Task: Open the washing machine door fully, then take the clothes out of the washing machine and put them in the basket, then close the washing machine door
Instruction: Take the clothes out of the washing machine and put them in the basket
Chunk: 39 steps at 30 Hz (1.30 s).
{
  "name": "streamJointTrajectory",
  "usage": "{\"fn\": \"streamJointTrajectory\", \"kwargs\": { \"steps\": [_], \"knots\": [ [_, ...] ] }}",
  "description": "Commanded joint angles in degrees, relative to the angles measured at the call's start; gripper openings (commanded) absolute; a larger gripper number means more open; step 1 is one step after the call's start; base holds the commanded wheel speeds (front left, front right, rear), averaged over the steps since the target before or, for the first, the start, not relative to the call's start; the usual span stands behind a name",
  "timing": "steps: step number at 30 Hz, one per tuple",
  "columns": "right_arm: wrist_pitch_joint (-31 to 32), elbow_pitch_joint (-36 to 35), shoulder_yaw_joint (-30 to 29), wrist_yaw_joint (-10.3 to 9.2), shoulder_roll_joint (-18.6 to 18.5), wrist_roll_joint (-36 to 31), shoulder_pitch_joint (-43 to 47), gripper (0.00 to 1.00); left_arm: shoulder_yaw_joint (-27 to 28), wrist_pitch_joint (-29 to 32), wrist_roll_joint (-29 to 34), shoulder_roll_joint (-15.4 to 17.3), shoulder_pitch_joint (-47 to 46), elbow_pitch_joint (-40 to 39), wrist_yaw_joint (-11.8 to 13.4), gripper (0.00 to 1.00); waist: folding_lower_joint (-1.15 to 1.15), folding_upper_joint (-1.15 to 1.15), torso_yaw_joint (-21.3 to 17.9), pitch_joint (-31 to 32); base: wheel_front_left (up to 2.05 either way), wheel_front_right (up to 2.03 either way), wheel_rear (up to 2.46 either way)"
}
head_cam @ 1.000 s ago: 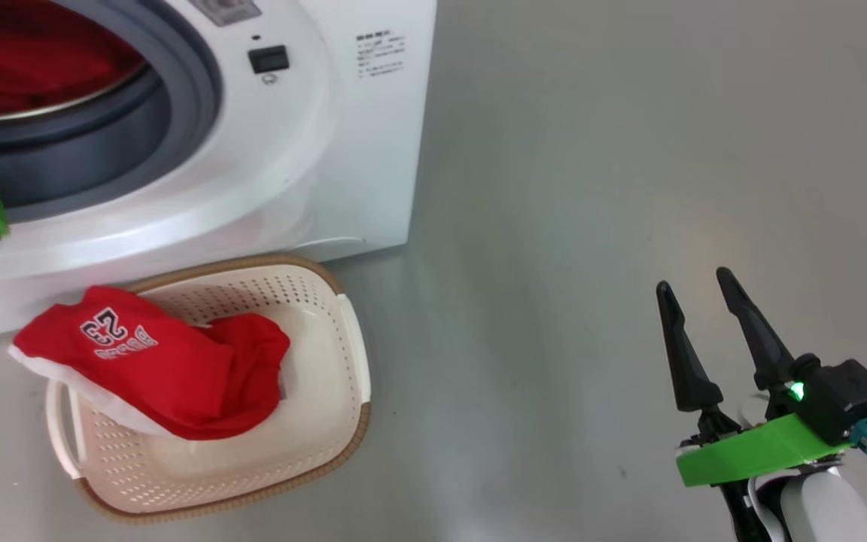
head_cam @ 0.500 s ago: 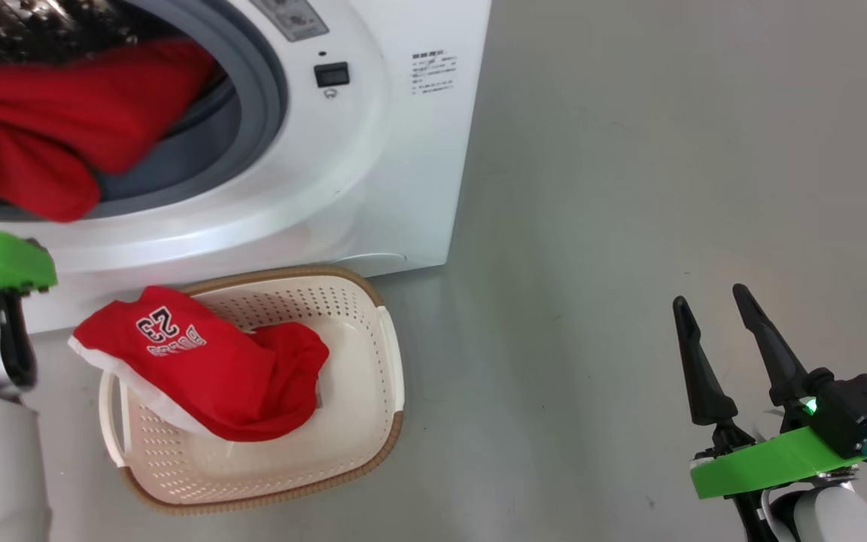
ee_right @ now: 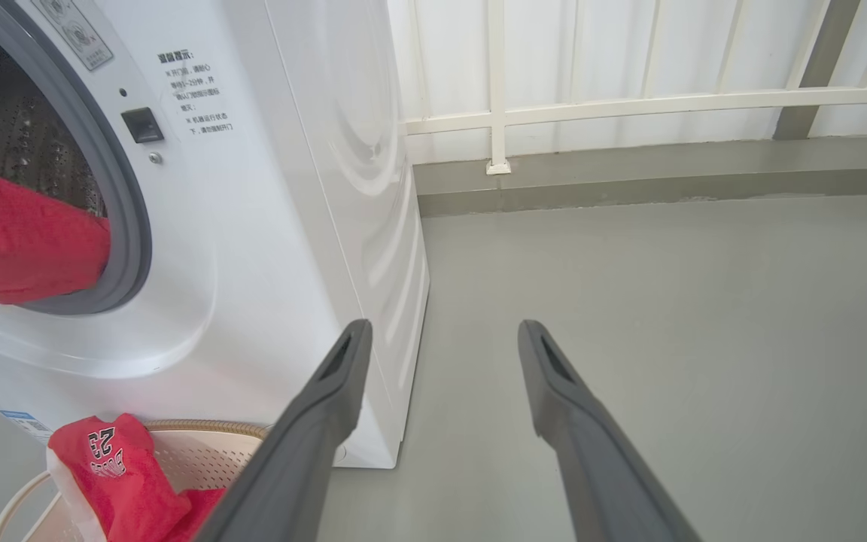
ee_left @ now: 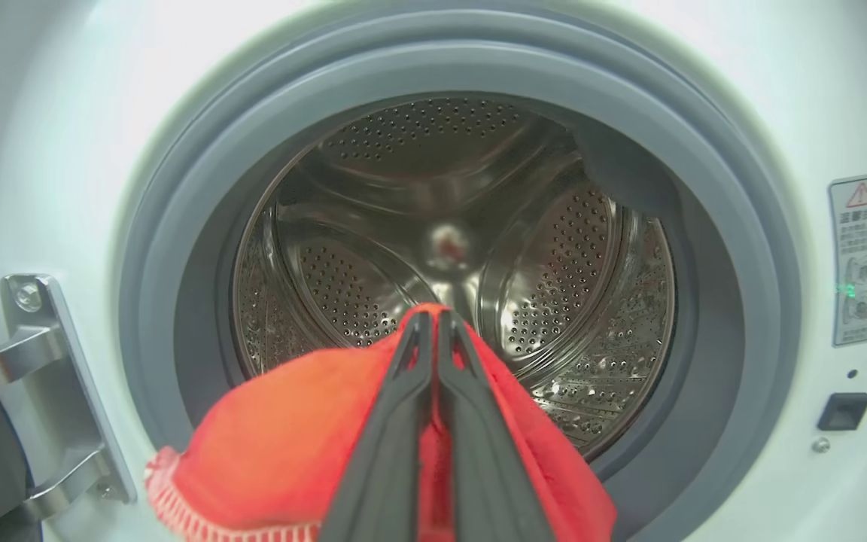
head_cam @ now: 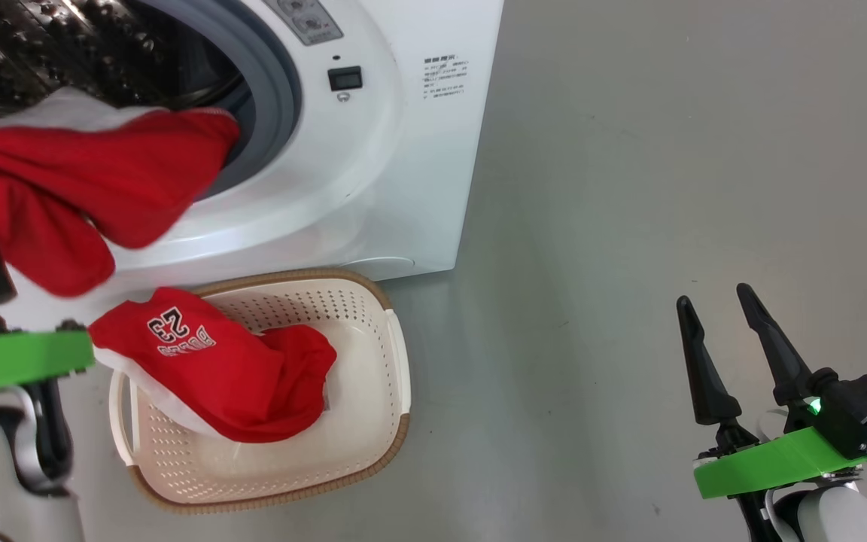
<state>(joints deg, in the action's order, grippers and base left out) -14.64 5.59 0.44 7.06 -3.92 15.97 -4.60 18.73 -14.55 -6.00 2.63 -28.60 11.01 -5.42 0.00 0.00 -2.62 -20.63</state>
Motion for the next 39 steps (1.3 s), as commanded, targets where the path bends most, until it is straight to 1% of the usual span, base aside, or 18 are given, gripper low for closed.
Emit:
{"fn": "streamJointTrajectory", "kwargs": {
  "steps": [1, 8, 11, 17, 20, 21, 24, 25, 28, 34, 39],
  "knots": [
    [-0.36, -1.45, 0.89, 0.43, -0.8, -0.6, 0.91, 1.0, 1.34, -0.44, 0.84, 1.37, 1.87, -3.22, -0.54, 0.0, 0.0, 0.0, -0.02, 0.01, 0.0, 0.0, 0.0],
    [-0.36, -1.71, 0.68, 0.43, -0.9, -0.66, 0.87, 1.0, -0.53, -0.44, 0.12, 0.34, 6.57, -13.18, -1.12, 0.0, 0.0, 0.0, 0.2, -0.42, 0.0, 0.0, 0.0],
    [-0.36, -1.72, 0.54, 0.43, -0.9, -0.69, 0.82, 1.0, -2.55, -0.44, -1.65, 0.28, 8.73, -13.07, -0.38, 0.0, 0.0, 0.0, 0.42, -0.6, 0.0, 0.0, 0.0],
    [-0.36, -1.58, 1.04, 0.43, -0.78, -0.78, 0.16, 1.0, -5.68, -0.45, -2.68, 0.26, 10.58, -8.61, 0.82, 0.0, 0.0, 0.0, 0.23, -1.29, 0.0, 0.0, 0.0],
    [-0.36, -1.75, 1.28, 0.43, -0.68, -0.72, -0.2, 1.0, -6.77, -0.45, -2.9, 0.26, 11.03, -5.19, 0.89, 0.0, 0.0, 0.0, -0.14, -2.15, 0.0, 0.0, 0.0],
    [-0.36, -1.83, 1.28, 0.43, -0.59, -0.66, -0.39, 1.0, -7.53, -0.45, -3.25, 0.26, 11.29, -2.43, 0.9, 0.0, 0.0, 0.0, -0.36, -2.74, 0.0, 0.0, 0.0],
    [-0.36, -1.92, 1.3, 0.43, -0.5, -0.6, -0.66, 1.0, -8.13, -0.45, -3.48, 0.25, 11.32, 0.37, 0.79, 0.0, 0.0, 0.0, -0.72, -3.54, 0.0, 0.0, 0.0],
    [-0.36, -1.99, 1.24, 0.43, -0.4, -0.55, -1.06, 1.0, -8.57, -0.45, -5.46, 0.25, 11.15, 2.96, 0.69, 0.0, 0.0, 0.0, -0.99, -4.4, 0.0, 0.0, 0.0],
    [-0.36, -2.12, 1.12, 0.43, -0.2, -0.57, -1.66, 1.0, -9.11, -0.45, -6.73, 0.25, 10.91, 6.85, 0.48, 0.0, 0.0, 0.0, -1.45, -5.51, 0.0, 0.0, 0.0],
    [-0.36, -2.56, 1.13, 0.43, 0.2, -0.63, -2.72, 1.0, -9.49, -0.45, -5.64, 0.25, 8.96, 15.35, -0.2, 0.0, 0.0, 0.0, -2.24, -7.81, 0.0, 0.0, 0.0],
    [-0.36, -2.91, 0.98, 0.43, 0.41, -0.75, -3.58, 1.0, -10.14, -0.45, -4.57, 0.25, 6.42, 20.64, -0.84, 0.0, 0.0, 0.0, -2.54, -10.21, 0.0, 0.0, 0.0]
  ]
}}
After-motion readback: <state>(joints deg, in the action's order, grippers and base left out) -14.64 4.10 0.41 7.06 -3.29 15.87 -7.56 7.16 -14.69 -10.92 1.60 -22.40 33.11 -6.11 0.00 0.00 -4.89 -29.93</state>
